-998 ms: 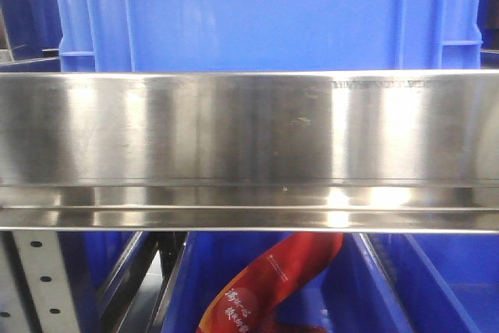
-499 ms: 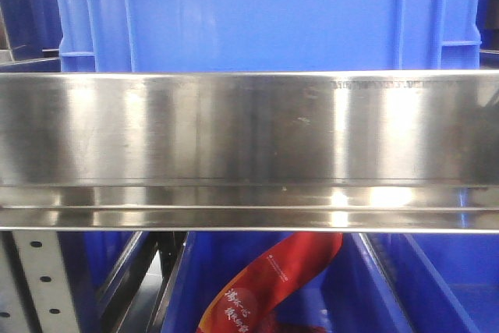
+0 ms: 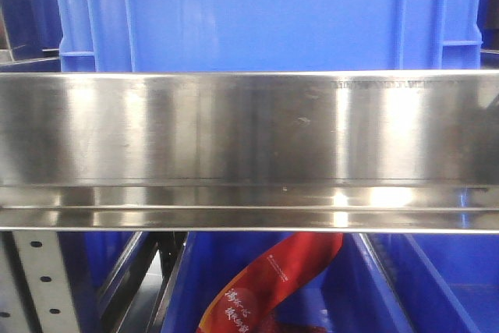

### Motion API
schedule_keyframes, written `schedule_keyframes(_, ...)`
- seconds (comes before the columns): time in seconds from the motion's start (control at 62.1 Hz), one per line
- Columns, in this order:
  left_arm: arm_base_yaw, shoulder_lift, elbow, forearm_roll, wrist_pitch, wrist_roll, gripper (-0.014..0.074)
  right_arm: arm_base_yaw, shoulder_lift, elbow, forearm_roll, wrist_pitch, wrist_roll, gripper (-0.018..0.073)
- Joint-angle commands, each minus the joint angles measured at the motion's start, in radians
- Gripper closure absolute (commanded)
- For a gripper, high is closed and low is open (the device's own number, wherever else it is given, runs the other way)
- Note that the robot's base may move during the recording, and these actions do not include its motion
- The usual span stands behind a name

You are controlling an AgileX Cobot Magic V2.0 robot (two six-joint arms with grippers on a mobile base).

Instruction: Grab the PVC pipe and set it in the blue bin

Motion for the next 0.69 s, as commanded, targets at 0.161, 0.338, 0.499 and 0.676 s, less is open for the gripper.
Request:
schedule_keyframes(0.161,0.004,-0.003,-0.001,-0.001,-0.017,-0.007,0.0707,-0.004,-0.003,0.0,-0.008,-0.027,0.0,0.0715)
schedule_keyframes(0.338,0.004,-0.003,-0.001,-0.001,-0.017,-0.007,0.0707,-0.004,-0.003,0.0,-0.008,-0.027,0.0,0.0715)
schedule_keyframes(0.499,0.004,-0.003,-0.001,-0.001,-0.017,-0.007,0.0707,-0.004,-0.003,0.0,-0.008,-0.027,0.0,0.0715)
schedule_keyframes(0.676,0.004,-0.003,0.002,-0.001,-0.02,-0.007,0.0707,-0.004,-0.003,0.0,-0.008,-0.027,0.0,0.0715)
